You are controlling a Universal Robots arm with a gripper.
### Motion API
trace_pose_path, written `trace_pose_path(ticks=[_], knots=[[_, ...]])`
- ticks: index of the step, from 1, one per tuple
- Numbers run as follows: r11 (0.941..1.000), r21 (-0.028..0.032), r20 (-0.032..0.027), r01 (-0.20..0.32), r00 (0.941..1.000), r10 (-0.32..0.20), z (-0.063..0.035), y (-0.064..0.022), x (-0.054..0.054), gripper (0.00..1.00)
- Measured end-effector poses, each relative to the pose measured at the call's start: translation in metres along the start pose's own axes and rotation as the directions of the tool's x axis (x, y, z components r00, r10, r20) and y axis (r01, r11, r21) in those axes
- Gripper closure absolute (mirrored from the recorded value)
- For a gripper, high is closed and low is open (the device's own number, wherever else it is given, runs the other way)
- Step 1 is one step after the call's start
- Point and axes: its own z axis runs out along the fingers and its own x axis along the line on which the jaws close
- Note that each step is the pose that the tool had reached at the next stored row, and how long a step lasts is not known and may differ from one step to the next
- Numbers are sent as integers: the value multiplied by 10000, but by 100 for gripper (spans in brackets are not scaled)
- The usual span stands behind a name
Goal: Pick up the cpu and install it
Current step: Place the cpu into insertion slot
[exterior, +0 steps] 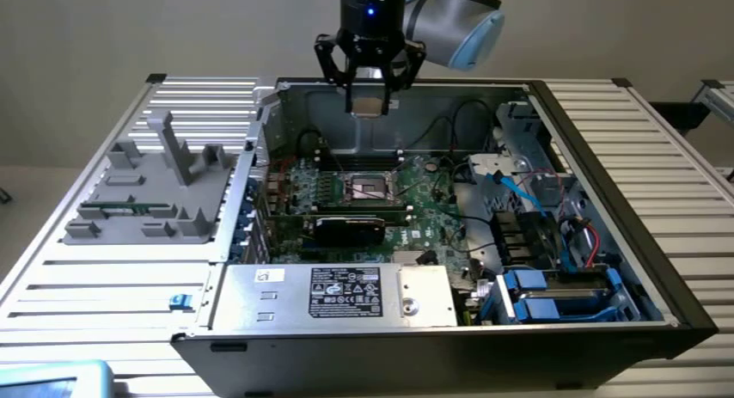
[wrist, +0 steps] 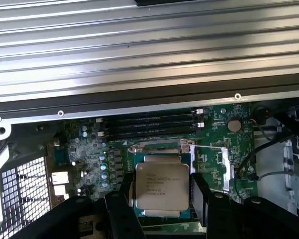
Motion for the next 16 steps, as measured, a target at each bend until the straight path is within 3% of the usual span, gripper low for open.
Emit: trace_pose_path(ticks=[4,8,12,16], knots=[[9977,-11,28,-679,9977,679,1,0,0,45],[9906,-23,57,-1369,9906,1370,4,0,0,45],[9783,-37,85,-2072,9783,2072,8,0,0,45],[9614,-54,112,-2751,9613,2751,13,-1,0,45]])
